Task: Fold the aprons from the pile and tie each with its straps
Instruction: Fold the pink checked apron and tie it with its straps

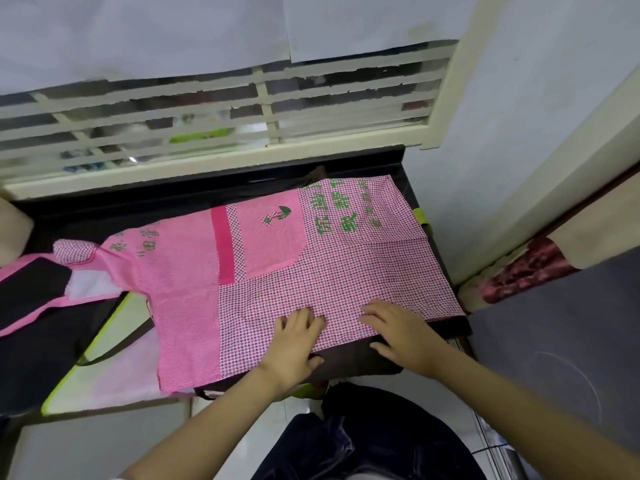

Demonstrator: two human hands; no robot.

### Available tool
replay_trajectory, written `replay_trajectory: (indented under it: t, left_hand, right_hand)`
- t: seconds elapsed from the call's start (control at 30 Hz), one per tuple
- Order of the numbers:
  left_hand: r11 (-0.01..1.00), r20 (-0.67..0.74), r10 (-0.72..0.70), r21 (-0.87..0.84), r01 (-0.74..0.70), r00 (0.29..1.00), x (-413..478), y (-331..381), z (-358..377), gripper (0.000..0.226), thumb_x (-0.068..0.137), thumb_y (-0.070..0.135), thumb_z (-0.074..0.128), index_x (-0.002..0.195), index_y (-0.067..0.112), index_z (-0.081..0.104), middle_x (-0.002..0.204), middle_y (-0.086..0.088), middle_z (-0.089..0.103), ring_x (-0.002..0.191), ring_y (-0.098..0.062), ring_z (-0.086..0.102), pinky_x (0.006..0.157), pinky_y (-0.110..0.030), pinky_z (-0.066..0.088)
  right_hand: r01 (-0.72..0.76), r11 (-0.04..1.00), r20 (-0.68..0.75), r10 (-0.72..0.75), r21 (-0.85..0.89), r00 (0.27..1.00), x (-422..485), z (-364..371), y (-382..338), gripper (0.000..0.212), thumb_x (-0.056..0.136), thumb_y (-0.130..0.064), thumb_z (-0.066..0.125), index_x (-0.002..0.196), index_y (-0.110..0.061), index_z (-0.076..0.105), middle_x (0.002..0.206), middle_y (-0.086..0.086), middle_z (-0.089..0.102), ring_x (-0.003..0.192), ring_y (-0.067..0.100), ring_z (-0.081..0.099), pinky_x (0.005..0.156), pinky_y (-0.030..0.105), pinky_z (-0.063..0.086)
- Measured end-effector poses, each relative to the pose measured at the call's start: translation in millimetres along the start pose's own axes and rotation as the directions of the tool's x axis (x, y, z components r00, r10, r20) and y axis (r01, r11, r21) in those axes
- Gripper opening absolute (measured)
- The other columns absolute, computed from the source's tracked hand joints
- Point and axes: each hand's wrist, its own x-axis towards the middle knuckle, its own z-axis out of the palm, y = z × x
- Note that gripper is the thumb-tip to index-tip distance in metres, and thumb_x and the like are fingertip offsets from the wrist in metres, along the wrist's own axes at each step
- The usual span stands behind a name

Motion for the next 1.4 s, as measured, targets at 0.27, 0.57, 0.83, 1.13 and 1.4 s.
replay_trajectory:
  t: [0.27, 0.57, 0.83, 1.13, 1.4]
  left_hand:
    - [0.994, -0.132, -0.009, 0.104, 0.023, 0.991, -42.0, -45.2, 10.6, 0.079, 0.043, 0.037, 0.09, 0.109, 0.024, 0.049, 0.094, 0.0, 0.061, 0.081, -0.018, 0.062, 0.066, -0.035, 0.054]
    - [0.988, -0.141, -0.103, -0.131, 0.084, 0.985, -34.8, -32.8, -12.6, 0.042, 0.062, -0.003, 0.074, 0.1, 0.012, 0.063, 0.089, -0.007, 0.055, 0.075, -0.023, 0.056, 0.057, -0.031, 0.045]
    - [0.993, 0.089, -0.035, -0.113, 0.045, 0.995, -17.6, -11.4, -0.1, 0.053, 0.089, 0.003, 0.047, 0.139, 0.015, 0.034, 0.126, -0.008, 0.038, 0.104, -0.024, 0.048, 0.083, -0.035, 0.042]
    - [0.96, -0.16, -0.269, -0.128, 0.25, 0.95, -12.1, -47.9, -7.1, 0.048, 0.086, 0.026, 0.061, 0.131, 0.017, 0.049, 0.127, -0.012, 0.048, 0.113, -0.033, 0.049, 0.092, -0.047, 0.041]
    - [0.855, 0.153, -0.468, -0.169, 0.49, 0.87, -25.4, -68.6, 4.1, 0.065, 0.098, 0.044, 0.035, 0.151, 0.03, 0.0, 0.159, -0.006, -0.007, 0.145, -0.032, -0.001, 0.113, -0.056, 0.009]
  right_hand:
    - [-0.081, 0.993, 0.135, 0.093, -0.091, 0.986, 30.9, -13.3, -24.9, 0.044, 0.098, -0.013, 0.042, 0.141, -0.014, 0.037, 0.149, 0.002, 0.034, 0.136, 0.016, 0.032, 0.113, 0.027, 0.026]
    - [-0.082, 0.99, -0.071, 0.075, -0.111, 0.995, 12.7, -39.8, -5.1, 0.048, 0.053, 0.004, 0.084, 0.099, -0.006, 0.072, 0.104, 0.011, 0.071, 0.091, 0.025, 0.07, 0.074, 0.031, 0.057]
    - [-0.12, 0.976, 0.315, 0.174, -0.181, 0.933, 19.6, -36.5, -3.8, 0.038, 0.094, -0.008, 0.037, 0.13, -0.017, 0.047, 0.13, 0.001, 0.051, 0.115, 0.018, 0.05, 0.093, 0.032, 0.044]
    - [0.141, 0.989, 0.06, -0.138, -0.041, 0.989, 80.8, -19.6, -27.7, 0.064, 0.079, 0.014, 0.048, 0.14, -0.003, 0.04, 0.148, 0.014, 0.035, 0.139, 0.033, 0.031, 0.114, 0.04, 0.005]
    - [0.126, 0.98, 0.266, -0.082, -0.154, 0.96, 118.8, -14.8, -39.6, 0.053, 0.103, -0.018, 0.027, 0.151, -0.014, 0.006, 0.159, 0.003, 0.006, 0.144, 0.023, 0.013, 0.117, 0.037, 0.021]
